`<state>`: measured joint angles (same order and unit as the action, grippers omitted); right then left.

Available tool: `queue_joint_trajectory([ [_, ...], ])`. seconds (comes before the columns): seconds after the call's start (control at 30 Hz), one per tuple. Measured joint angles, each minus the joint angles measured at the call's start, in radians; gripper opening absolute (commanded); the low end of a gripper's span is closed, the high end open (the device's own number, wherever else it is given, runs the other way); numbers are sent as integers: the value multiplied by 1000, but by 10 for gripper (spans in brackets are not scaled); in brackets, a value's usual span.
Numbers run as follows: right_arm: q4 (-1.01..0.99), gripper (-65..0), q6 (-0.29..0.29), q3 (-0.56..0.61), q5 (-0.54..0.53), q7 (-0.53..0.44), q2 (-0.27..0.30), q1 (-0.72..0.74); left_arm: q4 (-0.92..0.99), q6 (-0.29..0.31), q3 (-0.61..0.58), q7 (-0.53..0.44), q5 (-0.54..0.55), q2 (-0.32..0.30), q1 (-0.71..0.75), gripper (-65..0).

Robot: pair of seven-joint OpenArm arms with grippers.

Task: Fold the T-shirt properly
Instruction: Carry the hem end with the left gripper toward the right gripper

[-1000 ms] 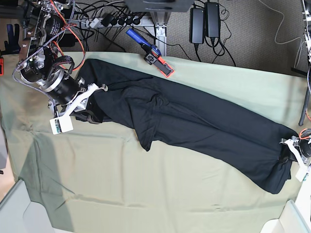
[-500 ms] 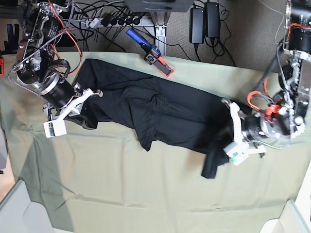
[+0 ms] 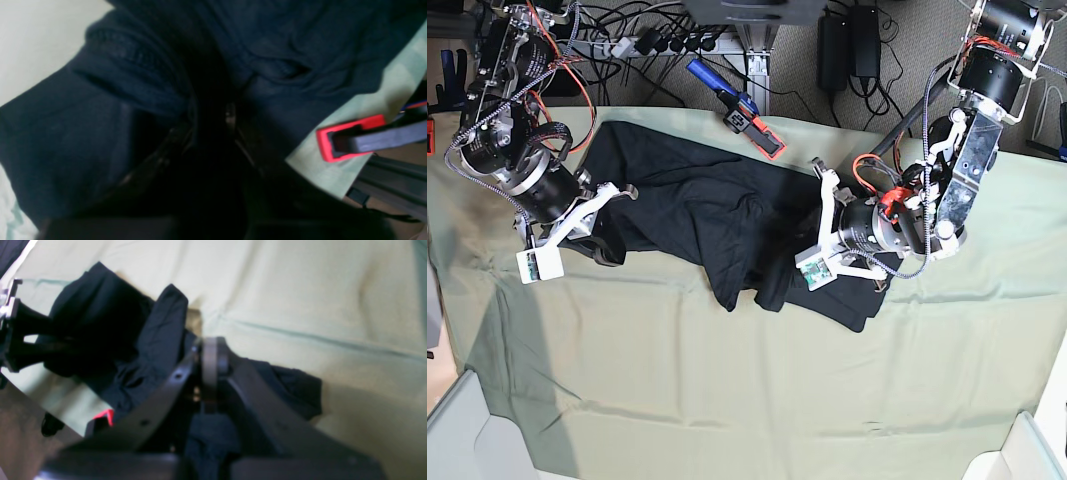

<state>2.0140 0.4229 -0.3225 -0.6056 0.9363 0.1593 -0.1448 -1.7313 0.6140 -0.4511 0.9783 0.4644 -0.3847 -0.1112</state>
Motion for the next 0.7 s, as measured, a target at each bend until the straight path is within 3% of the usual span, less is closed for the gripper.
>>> queue_joint_trajectory([
  [0.07,0,-650,0,0,0,0,1,0,0,0,0,-3,11,0,0,-288],
  [0.1,0,-650,0,0,2,0,1,0,0,0,0,-4,36,0,-1,-275],
  [0.2,0,-625,0,0,29,0,0,0,0,0,0,-6,94,11,0,-276],
  [0.27,0,-507,0,-11,31,0,0,0,-4,3,1,-3,117,31,0,-276],
  [0.33,0,-447,0,-49,31,1,-3,0,-18,6,0,-3,137,60,0,-276],
  [0.47,-7,-440,-2,-211,28,0,0,-5,-53,13,0,-6,140,82,-5,-276],
  [0.63,-99,-305,-2,-414,-55,22,22,-8,-120,14,8,-6,140,76,-5,-276],
  [0.7,-154,-287,-2,-443,-74,43,35,-8,-133,15,8,-7,148,78,-6,-276],
])
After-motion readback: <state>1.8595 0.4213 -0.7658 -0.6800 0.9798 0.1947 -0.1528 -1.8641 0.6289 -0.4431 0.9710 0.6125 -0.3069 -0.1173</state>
